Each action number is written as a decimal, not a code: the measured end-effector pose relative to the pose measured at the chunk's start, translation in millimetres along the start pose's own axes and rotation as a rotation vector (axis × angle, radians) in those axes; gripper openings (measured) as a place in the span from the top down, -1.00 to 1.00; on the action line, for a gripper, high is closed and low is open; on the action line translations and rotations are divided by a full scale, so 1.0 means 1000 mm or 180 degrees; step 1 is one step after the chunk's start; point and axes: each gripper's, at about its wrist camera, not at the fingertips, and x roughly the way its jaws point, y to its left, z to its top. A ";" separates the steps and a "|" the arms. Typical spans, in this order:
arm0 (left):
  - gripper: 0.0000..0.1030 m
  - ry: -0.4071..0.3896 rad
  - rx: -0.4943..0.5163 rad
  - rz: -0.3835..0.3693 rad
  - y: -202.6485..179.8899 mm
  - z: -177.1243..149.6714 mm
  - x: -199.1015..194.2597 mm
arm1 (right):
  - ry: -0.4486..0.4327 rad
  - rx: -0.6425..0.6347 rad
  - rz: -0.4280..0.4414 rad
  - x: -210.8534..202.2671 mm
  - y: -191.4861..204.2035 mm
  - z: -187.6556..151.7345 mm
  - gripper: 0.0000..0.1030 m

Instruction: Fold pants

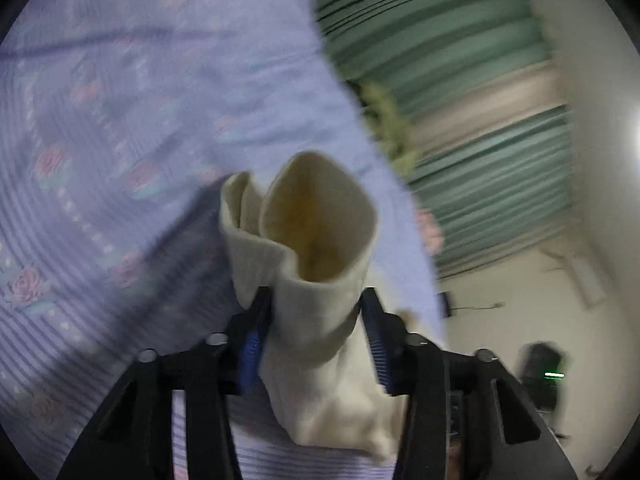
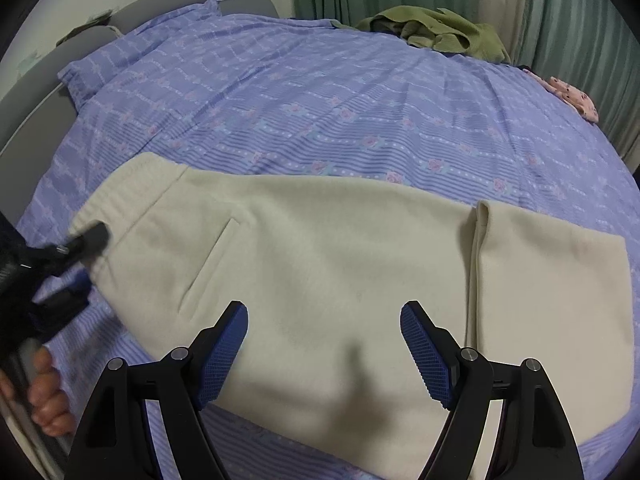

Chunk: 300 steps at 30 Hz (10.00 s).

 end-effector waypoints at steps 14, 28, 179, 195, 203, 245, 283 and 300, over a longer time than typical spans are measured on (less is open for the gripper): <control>0.54 -0.0152 0.0264 0.0746 -0.064 0.000 -0.014 | -0.0149 -0.0150 -0.0310 -0.034 -0.022 -0.006 -0.55; 0.57 -0.0422 0.1975 0.1026 -0.325 -0.041 -0.005 | -0.0547 0.0325 -0.0666 -0.170 -0.157 -0.027 -0.55; 0.51 0.0774 0.2148 0.0941 -0.360 -0.182 0.061 | -0.0458 0.1104 -0.0141 -0.204 -0.291 -0.107 0.30; 0.51 0.0498 0.2658 0.0962 -0.371 -0.183 -0.142 | -0.0750 0.0750 -0.0150 -0.342 -0.155 -0.140 0.31; 0.51 0.0287 0.2737 0.0926 -0.372 -0.171 -0.196 | -0.0963 0.0675 -0.0163 -0.378 -0.111 -0.140 0.31; 0.51 0.0562 0.2567 0.1340 -0.098 0.124 -0.209 | -0.0315 0.0116 0.0123 -0.174 0.188 -0.005 0.31; -0.50 0.0413 0.2782 0.2280 -0.079 0.055 -0.213 | 0.0106 0.0350 -0.0487 -0.160 0.114 -0.056 -0.44; -1.00 -0.0190 0.2728 0.1617 -0.279 -0.144 -0.320 | -0.0728 0.0125 -0.0711 -0.398 0.012 -0.142 -0.71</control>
